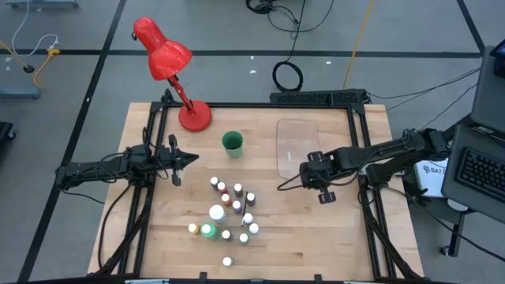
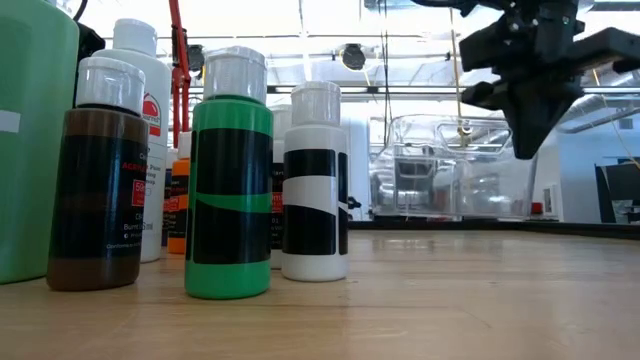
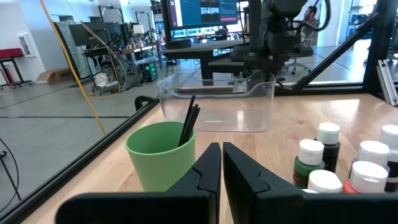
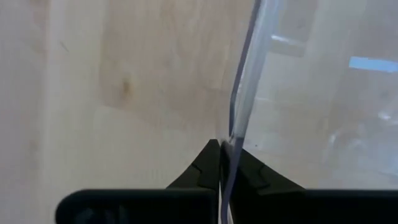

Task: Pick & Place Paint Supplies
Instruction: Move the transparent bin to the top right of the table

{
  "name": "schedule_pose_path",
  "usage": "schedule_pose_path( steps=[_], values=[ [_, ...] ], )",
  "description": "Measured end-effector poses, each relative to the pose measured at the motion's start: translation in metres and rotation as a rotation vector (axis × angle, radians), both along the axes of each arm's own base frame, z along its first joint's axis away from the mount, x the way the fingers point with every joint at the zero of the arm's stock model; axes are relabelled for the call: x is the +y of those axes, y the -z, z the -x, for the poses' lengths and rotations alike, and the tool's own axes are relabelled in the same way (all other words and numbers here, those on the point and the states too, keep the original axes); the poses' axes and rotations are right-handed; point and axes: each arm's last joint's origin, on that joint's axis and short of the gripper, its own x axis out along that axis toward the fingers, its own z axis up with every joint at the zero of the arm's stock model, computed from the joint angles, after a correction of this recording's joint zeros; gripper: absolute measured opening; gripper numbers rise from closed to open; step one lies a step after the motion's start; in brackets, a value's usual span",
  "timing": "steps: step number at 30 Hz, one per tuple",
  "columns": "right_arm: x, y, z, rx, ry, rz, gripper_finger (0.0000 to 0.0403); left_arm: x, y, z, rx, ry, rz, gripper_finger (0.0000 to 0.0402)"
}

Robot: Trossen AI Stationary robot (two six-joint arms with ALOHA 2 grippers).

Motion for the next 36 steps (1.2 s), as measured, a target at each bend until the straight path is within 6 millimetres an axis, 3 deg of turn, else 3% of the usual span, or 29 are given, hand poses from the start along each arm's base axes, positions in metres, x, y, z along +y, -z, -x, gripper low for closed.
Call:
schedule_pose_path(
  steps=[16, 27, 36],
  values=[
    [-0.003, 0.016, -0.009, 0.082, -0.009, 0.011, 0.0000, 0.000, 0.000, 0.000, 0.000, 0.000, 0.000, 0.0021],
    [-0.008, 0.017, -0.010, 0.088, 0.005, -0.005, 0.0006, 0.000, 0.000, 0.000, -0.001, 0.000, 0.000, 0.0021],
    [-0.010, 0.017, -0.010, 0.088, 0.025, -0.002, 0.0055, 0.000, 0.000, 0.000, -0.001, 0.000, 0.000, 0.0021]
  ],
)
